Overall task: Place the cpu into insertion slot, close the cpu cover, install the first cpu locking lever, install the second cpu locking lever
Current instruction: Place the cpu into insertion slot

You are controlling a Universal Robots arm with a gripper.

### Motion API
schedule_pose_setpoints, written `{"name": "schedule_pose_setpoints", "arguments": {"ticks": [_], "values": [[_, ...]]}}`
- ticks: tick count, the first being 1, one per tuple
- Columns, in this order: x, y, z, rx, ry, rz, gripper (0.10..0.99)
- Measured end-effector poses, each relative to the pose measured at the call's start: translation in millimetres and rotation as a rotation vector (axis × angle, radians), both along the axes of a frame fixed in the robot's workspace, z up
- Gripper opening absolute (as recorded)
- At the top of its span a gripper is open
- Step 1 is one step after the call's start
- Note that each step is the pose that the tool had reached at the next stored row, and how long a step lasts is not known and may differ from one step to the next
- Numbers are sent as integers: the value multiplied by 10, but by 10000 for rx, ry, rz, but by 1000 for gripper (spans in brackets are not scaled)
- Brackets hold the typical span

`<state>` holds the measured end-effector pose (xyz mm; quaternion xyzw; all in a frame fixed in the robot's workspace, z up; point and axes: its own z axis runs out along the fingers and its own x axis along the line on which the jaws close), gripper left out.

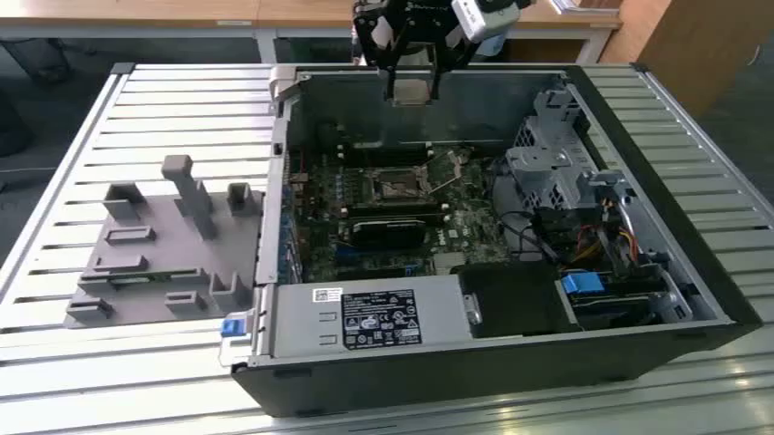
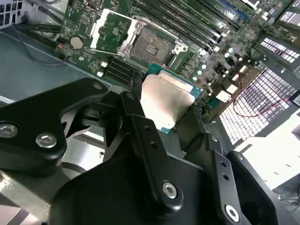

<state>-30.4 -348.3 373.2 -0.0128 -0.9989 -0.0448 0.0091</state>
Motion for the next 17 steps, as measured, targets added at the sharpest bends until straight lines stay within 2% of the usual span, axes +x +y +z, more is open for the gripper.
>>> {"name": "schedule_pose_setpoints", "arguments": {"ticks": [6,11,12,16,17], "values": [[0,0,0,0,0,-27,541],[0,0,-1,-1,1,-374,541],[0,0,-4,-1,0,-709,541],[0,0,-7,-6,0,-1388,541],[0,0,-9,-7,0,-1749,541]]}}
